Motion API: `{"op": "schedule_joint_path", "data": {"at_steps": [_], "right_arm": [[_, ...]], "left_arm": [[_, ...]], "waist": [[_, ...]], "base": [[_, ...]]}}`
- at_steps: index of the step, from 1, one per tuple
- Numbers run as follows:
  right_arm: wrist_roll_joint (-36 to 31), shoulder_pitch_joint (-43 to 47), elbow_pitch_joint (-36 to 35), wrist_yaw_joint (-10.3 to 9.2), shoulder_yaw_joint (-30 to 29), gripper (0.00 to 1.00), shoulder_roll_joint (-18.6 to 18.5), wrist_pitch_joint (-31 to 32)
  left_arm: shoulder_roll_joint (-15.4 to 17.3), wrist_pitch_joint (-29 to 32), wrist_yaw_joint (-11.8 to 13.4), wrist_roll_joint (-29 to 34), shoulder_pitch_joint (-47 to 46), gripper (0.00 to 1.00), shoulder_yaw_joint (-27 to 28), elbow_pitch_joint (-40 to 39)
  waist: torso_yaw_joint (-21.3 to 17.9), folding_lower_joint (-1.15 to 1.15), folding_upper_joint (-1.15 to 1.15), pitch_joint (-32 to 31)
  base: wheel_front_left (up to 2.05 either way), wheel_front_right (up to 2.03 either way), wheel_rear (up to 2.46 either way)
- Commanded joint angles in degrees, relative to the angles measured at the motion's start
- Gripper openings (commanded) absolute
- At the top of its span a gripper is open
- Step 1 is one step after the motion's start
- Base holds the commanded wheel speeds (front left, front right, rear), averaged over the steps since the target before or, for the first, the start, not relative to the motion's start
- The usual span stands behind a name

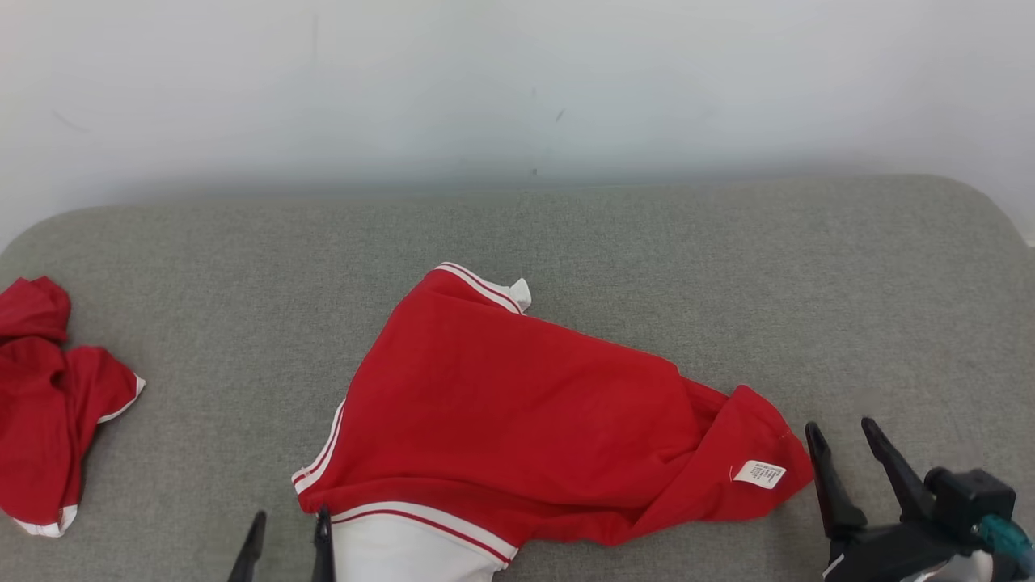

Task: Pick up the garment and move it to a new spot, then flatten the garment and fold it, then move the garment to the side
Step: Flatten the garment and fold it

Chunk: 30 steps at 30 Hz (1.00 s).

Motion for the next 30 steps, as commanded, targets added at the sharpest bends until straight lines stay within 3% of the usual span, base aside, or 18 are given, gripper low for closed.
{"op": "schedule_joint_path", "data": {"at_steps": [1,9,30], "right_arm": [[-0.9,1.3,-0.6,-0.13,-0.8,1.00,1.2,-0.1],[-4.5,3.0,-1.1,-0.13,-3.4,1.00,3.9,-0.1],[-2.4,-1.1,8.1,-0.13,0.7,1.00,0.9,-0.1]], "left_arm": [[0.0,-0.1,-0.4,-0.2,0.7,1.00,-0.4,0.5],[0.0,-0.1,-1.9,-0.8,1.7,1.00,-3.6,4.7],[0.0,-0.1,-3.9,-3.6,3.8,1.00,-8.8,14.4]], "waist": [[0.1,0.00,0.00,0.3],[0.8,0.00,0.00,2.0],[2.3,0.00,0.00,0.7]], "base": [[0.00,0.00,0.00],[0.00,0.00,0.00],[0.00,0.00,0.00]]}}
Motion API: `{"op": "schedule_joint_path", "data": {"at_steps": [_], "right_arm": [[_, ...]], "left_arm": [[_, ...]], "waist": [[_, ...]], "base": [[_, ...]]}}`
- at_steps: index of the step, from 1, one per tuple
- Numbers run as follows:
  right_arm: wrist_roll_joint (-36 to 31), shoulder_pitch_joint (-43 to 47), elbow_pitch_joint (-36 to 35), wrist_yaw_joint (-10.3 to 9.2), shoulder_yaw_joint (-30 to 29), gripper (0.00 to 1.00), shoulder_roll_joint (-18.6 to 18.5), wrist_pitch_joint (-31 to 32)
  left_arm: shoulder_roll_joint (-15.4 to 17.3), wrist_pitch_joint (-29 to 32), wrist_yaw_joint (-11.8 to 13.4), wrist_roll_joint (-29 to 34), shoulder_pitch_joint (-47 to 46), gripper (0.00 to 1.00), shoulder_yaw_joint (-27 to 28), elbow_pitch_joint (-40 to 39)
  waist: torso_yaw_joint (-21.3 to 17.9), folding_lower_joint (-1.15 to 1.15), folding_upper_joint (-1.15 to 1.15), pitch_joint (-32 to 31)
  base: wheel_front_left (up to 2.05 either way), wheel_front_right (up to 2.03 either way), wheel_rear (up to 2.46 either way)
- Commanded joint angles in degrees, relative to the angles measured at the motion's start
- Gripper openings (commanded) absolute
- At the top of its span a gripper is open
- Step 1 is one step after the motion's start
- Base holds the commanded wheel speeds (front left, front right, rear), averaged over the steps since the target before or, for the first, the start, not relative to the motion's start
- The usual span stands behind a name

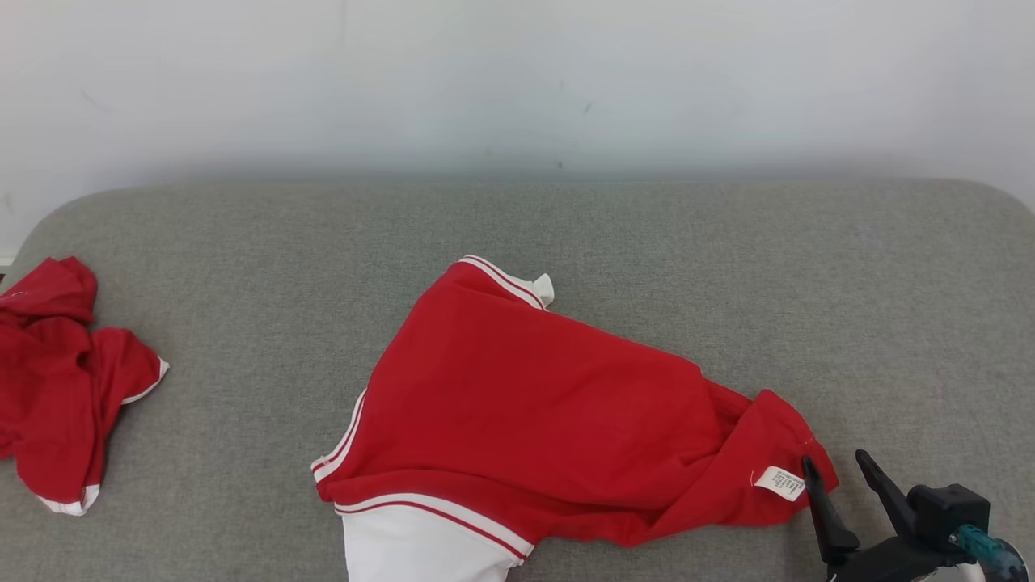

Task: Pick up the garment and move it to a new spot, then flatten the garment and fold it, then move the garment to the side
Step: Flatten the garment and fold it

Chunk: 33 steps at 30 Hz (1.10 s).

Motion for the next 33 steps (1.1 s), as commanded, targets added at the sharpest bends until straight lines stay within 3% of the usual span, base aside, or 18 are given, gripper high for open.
{"op": "schedule_joint_path", "data": {"at_steps": [1,16,17,18,19,20,27,33], "right_arm": [[0.5,-0.4,0.3,-0.13,0.2,1.00,-0.2,-0.1],[4.5,-7.9,9.0,-0.13,7.4,1.00,-1.9,1.7],[4.8,-8.5,9.7,-0.13,8.0,0.42,-1.9,1.8],[5.0,-9.0,10.3,-0.13,8.5,0.02,-2.1,1.7],[5.4,-9.4,10.6,-0.13,8.9,0.00,-2.1,1.5],[5.8,-9.6,10.9,-0.13,9.3,0.00,-2.1,1.3],[7.4,-7.2,10.2,-0.13,10.2,0.00,-3.5,0.0],[11.0,-0.6,1.9,-0.13,9.4,0.00,-4.6,0.0]], "left_arm": [[0.0,-0.1,-0.4,-0.4,-0.2,1.00,-0.2,0.3],[0.0,0.0,-0.3,-5.0,-5.3,1.00,-4.6,5.5],[-0.1,0.1,-0.3,-5.6,-5.6,1.00,-5.2,6.4],[-0.1,0.2,-0.3,-5.7,-6.0,0.53,-5.8,7.0],[-0.1,0.2,-0.3,-6.2,-6.2,0.22,-6.3,7.3],[-0.2,0.2,-0.4,-6.7,-6.5,0.00,-6.9,7.7],[0.2,0.0,-0.2,-9.6,-5.7,0.00,-6.2,5.5],[0.2,-0.1,-0.2,-10.8,-3.0,0.00,-1.3,-1.7]], "waist": [[0.2,0.00,0.00,-0.1],[2.1,0.00,0.00,1.7],[2.2,0.00,0.00,1.7],[2.3,0.00,0.00,1.6],[2.5,0.00,0.00,1.5],[2.6,0.00,0.00,1.3],[2.8,0.00,0.00,0.1],[2.0,0.00,0.00,-0.1]], "base": [[0.00,0.00,0.00],[0.00,0.00,0.00],[0.00,0.00,0.00],[0.00,0.00,0.00],[0.00,0.00,0.00],[0.00,0.00,0.00],[0.00,0.00,0.00],[0.00,0.00,0.00]]}}
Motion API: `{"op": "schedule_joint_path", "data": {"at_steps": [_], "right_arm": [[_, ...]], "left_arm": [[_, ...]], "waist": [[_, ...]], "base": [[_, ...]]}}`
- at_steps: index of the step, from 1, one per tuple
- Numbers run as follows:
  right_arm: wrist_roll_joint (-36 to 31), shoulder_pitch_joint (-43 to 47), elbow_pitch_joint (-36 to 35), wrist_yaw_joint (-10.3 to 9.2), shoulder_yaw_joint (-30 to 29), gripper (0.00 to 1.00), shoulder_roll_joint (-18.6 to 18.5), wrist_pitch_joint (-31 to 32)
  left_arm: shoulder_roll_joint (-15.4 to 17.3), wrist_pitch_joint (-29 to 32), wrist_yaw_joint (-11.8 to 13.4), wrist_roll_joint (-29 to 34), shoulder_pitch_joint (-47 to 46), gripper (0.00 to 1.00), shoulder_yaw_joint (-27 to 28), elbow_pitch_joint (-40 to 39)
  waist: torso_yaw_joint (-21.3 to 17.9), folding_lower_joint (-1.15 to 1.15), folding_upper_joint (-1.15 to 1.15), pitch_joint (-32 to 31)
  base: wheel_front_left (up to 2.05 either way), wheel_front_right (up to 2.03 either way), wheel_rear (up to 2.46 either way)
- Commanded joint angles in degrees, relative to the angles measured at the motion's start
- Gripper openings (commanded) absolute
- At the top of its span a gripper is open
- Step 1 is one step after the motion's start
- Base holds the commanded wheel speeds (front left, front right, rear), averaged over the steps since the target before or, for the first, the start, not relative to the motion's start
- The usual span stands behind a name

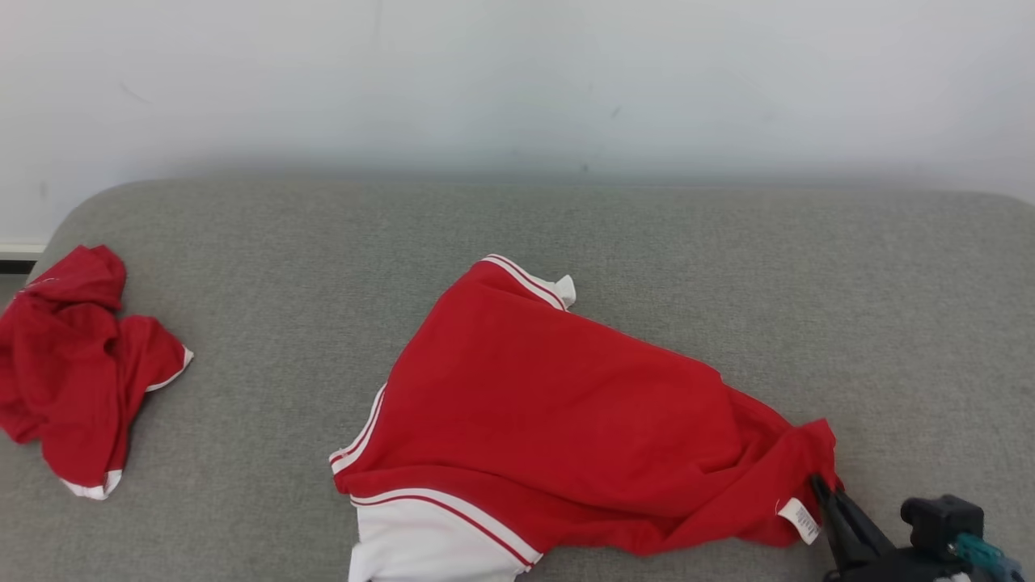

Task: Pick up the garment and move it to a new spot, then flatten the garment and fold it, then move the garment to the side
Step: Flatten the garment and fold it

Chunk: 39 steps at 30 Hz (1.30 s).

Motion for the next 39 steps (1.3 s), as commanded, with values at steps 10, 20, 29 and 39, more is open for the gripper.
{"op": "schedule_joint_path", "data": {"at_steps": [10,20,29,39], "right_arm": [[5.9,7.0,-15.0,-0.13,-0.4,0.00,-3.9,3.7],[12.9,-1.4,-25.4,-0.13,-2.9,0.00,-3.8,13.0],[23.4,-24.5,-24.5,-0.13,-6.6,0.00,-2.8,22.7],[23.1,-56.4,-13.7,-0.13,-9.7,0.00,0.7,28.2]], "left_arm": [[0.5,-0.1,0.1,0.1,1.5,0.00,7.6,-12.9],[9.2,7.1,0.1,-2.7,-19.9,0.00,3.9,-19.0],[15.6,19.3,0.1,-7.8,-54.0,0.00,-0.4,-14.9],[16.6,19.7,0.1,-5.8,-89.1,0.00,-4.2,4.0]], "waist": [[-3.1,0.00,0.00,1.0],[-4.1,0.00,0.00,2.4],[-6.1,0.00,0.00,11.0],[-8.4,0.00,0.00,22.7]], "base": [[0.00,0.00,0.00],[0.00,0.00,0.00],[0.00,0.00,0.00],[0.00,0.00,0.00]]}}
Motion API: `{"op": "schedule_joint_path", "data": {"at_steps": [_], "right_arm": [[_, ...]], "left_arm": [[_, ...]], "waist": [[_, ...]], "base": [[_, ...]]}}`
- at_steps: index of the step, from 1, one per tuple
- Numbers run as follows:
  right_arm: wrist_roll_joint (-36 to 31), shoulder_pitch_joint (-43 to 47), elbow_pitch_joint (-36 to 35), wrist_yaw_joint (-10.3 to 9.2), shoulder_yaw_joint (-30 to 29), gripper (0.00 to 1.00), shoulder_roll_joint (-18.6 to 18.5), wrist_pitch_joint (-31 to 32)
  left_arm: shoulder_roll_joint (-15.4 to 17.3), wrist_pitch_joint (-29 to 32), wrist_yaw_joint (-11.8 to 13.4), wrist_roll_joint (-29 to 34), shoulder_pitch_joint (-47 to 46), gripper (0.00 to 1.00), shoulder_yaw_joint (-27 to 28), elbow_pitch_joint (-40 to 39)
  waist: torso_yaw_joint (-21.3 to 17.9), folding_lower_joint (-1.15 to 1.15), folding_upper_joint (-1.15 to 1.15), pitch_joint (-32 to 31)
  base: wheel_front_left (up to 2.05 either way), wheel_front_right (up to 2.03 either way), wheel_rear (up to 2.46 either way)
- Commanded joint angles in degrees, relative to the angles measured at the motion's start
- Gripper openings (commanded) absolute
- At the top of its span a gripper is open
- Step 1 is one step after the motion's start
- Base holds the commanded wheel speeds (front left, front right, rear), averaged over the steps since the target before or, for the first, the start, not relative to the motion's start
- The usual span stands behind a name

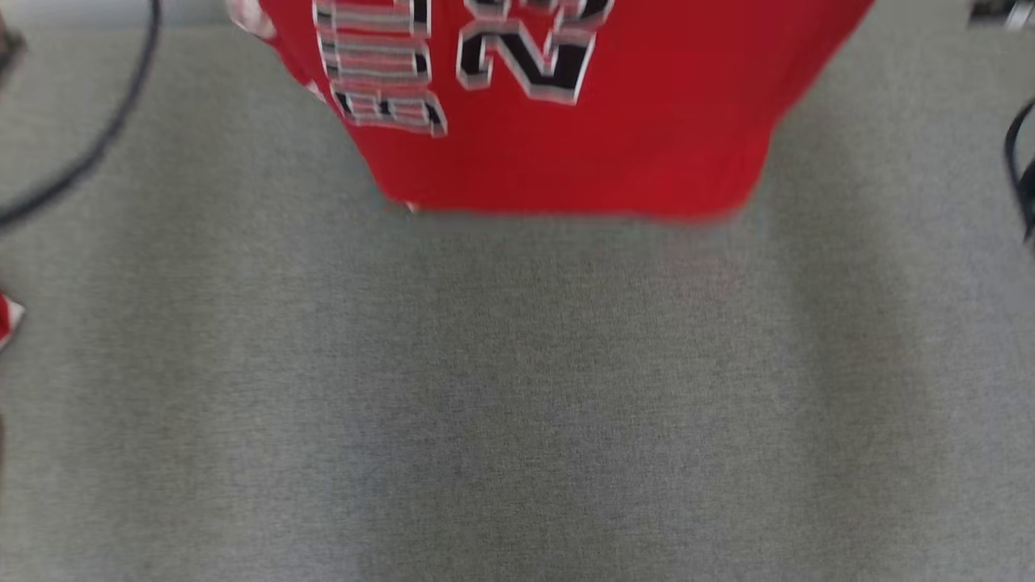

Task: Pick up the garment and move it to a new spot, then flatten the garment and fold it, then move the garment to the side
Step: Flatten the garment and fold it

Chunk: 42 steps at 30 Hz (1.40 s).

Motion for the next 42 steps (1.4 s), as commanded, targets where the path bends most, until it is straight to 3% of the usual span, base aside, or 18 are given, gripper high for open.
{"op": "schedule_joint_path", "data": {"at_steps": [1,11,23,29,31,39,42], "right_arm": [[-0.9,-4.1,1.4,-0.13,-0.1,0.00,0.5,0.3],[-3.3,-24.8,12.5,-0.13,1.3,0.00,1.0,-0.5],[0.3,-27.4,16.7,-0.13,6.0,0.00,-0.6,-2.9],[4.1,-21.8,14.5,-0.13,9.2,0.00,-2.8,-3.7],[6.1,-18.8,13.5,-0.13,10.0,0.00,-2.8,-3.4],[12.4,-3.1,5.1,-0.13,11.7,0.00,-6.9,-3.5],[16.2,4.8,1.5,-0.13,10.7,0.00,-8.2,-3.1]], "left_arm": [[-0.1,-0.9,0.2,0.4,-4.3,0.00,0.0,2.4],[-2.8,-6.9,0.2,1.6,-25.0,0.00,-2.8,17.9],[-4.3,-12.4,0.2,-1.1,-29.2,0.00,-10.2,25.0],[-4.5,-16.8,0.2,-6.2,-24.2,0.00,-11.7,23.4],[-3.1,-17.9,0.2,-7.3,-20.3,0.00,-12.6,21.6],[1.3,-19.9,0.3,-14.8,2.0,0.00,-10.7,10.2],[2.2,-20.2,1.9,-16.7,12.5,0.00,-9.4,2.7]], "waist": [[-2.0,-0.02,-0.01,6.6],[-2.8,-0.02,-0.01,11.6],[-1.8,-0.02,-0.01,11.7],[-1.5,-0.02,-0.01,9.4],[-1.5,-0.02,-0.01,8.0],[0.0,-0.02,-0.01,1.1],[0.8,-0.02,-0.01,-0.8]], "base": [[0.00,0.00,0.00],[0.00,0.00,0.00],[0.00,0.00,0.00],[0.00,0.00,0.00],[0.00,0.00,0.00],[0.00,0.00,0.00],[0.00,0.00,0.00]]}}
